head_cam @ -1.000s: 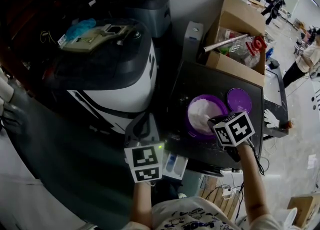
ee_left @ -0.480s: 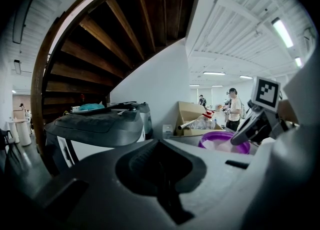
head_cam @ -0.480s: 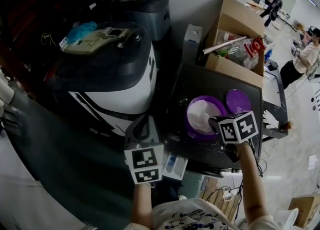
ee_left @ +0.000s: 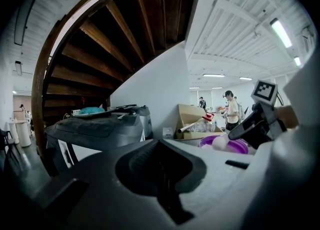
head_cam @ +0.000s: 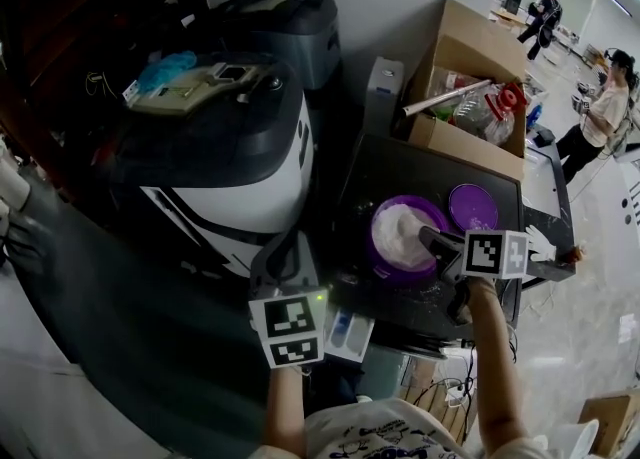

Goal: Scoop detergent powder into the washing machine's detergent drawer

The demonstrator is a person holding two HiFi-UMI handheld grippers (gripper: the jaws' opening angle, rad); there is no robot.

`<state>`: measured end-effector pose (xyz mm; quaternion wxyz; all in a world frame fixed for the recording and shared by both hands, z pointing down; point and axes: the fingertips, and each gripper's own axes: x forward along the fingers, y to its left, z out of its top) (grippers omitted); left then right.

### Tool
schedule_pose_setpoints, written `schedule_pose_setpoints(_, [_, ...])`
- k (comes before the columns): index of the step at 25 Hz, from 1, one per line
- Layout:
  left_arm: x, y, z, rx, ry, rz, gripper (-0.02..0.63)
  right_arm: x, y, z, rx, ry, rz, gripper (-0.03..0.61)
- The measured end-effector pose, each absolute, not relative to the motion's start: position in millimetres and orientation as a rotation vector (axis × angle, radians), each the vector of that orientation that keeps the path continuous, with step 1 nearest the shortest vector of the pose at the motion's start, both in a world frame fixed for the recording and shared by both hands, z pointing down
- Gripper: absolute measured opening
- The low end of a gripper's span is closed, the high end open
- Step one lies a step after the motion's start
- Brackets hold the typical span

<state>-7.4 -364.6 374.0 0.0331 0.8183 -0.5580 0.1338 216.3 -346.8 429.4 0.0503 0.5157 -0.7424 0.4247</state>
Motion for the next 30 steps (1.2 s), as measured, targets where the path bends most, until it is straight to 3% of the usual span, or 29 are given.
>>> schedule_pose_setpoints(19, [10, -349, 359, 2.576, -1.698, 0.393, 0.002, 214, -336, 414, 1.719, -2.567, 2.458, 0.02])
schedule_pose_setpoints(30, [10, -322, 354, 2.584, -1.72, 0.388, 0.003, 212, -311, 389, 1.646, -2.724, 2.427, 0.02])
